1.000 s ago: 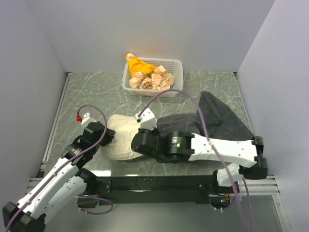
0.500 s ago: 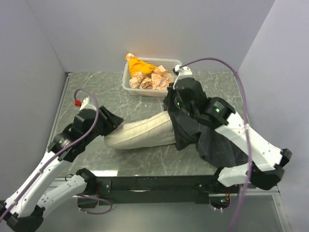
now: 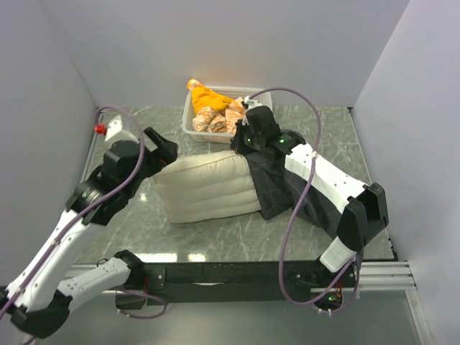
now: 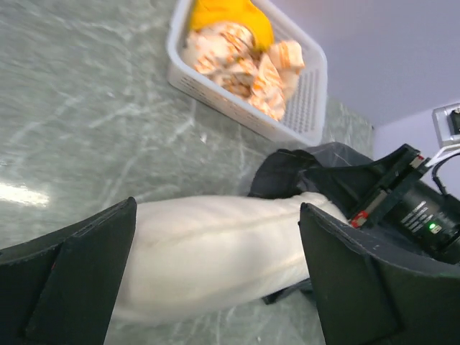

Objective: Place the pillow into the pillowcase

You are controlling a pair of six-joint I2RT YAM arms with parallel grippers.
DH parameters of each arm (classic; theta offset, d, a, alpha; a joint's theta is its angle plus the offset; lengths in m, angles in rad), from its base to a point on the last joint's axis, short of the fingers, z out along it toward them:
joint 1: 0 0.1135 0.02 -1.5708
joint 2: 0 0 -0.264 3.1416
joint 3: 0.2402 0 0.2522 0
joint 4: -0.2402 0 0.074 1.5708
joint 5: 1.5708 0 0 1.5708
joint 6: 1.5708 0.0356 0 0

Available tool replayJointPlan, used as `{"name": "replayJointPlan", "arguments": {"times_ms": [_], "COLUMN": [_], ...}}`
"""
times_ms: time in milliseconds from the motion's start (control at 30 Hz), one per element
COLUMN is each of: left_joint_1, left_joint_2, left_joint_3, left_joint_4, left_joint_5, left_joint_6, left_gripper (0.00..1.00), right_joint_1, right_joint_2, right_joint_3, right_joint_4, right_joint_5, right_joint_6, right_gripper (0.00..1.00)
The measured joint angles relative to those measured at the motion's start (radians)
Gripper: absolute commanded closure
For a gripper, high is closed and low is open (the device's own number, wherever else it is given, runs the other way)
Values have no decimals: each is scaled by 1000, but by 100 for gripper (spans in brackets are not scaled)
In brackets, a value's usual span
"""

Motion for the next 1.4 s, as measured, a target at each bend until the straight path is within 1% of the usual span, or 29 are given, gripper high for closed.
{"name": "replayJointPlan", "arguments": {"times_ms": [67, 167, 300, 367, 400, 467, 633, 667, 700, 733, 767, 800, 833, 867, 900, 1000, 1067, 1100, 1167, 1267, 1333, 1400], "left_joint_1": [0, 0, 0, 0, 0, 0, 2, 3, 4, 5, 6, 6, 6, 6, 5, 1, 0, 0, 0, 0, 0, 1], "left_joint_2": [-64, -198, -289, -331, -367, -414, -439, -437, -430, -417, -394, -362, -326, -281, -241, -66, 13, 47, 77, 82, 85, 89], "left_joint_3": [-47, -204, -412, -519, -593, -681, -843, -866, -878, -881, -877, -863, -844, -813, -780, -630, -573, -554, -547, -548, -548, -549], "left_joint_4": [14, 47, 93, 177, 249, 355, 611, 659, 693, 721, 744, 753, 753, 730, 700, 568, 525, 507, 480, 421, 393, 372], "left_joint_5": [-41, -67, -74, -68, -61, -51, -41, -40, -40, -40, -40, -42, -43, -48, -53, -92, -104, -110, -113, -116, -120, -122], "left_joint_6": [12, 16, -30, -55, -71, -84, -106, -104, -103, -101, -100, -96, -97, -106, -114, -140, -152, -159, -164, -166, -166, -164], "left_gripper": [1, 1, 0, 1, 1, 1, 1, 4, 20, 33, 47, 84, 99, 99, 99, 99, 99, 99, 99, 99, 99, 99], "right_joint_1": [-7, -14, -14, -14, -14, -14, -18, -19, -20, -21, -21, -21, -21, -21, -19, -10, -2, 2, 13, 27, 43, 70], "right_joint_2": [9, 16, 17, 19, 23, 36, 72, 77, 81, 83, 84, 84, 83, 83, 82, 67, 45, 32, -10, -116, -229, -350], "right_joint_3": [11, 12, 12, 12, 18, 35, 75, 82, 88, 93, 96, 96, 96, 97, 99, 122, 143, 158, 184, 180, 128, 37], "right_joint_4": [6, 17, 22, 24, 23, 18, -2, -6, -11, -17, -21, -23, -25, -25, -27, -49, -87, -114, -164, -212, -209, -189], "right_joint_5": [-1, -9, -19, -21, -23, -23, -19, -18, -18, -18, -18, -17, -15, -12, -11, 21, 51, 71, 125, 204, 251, 291], "right_joint_6": [-6, -10, -10, -11, -12, -15, -27, -30, -33, -37, -41, -42, -43, -43, -37, -51, -60, -66, -68, -68, -62, -49], "right_gripper": [100, 100, 100, 100, 100, 100, 100, 100, 100, 92, 82, 70, 49, 43, 32, 13, 10, 6, 1, 0, 0, 2]}}
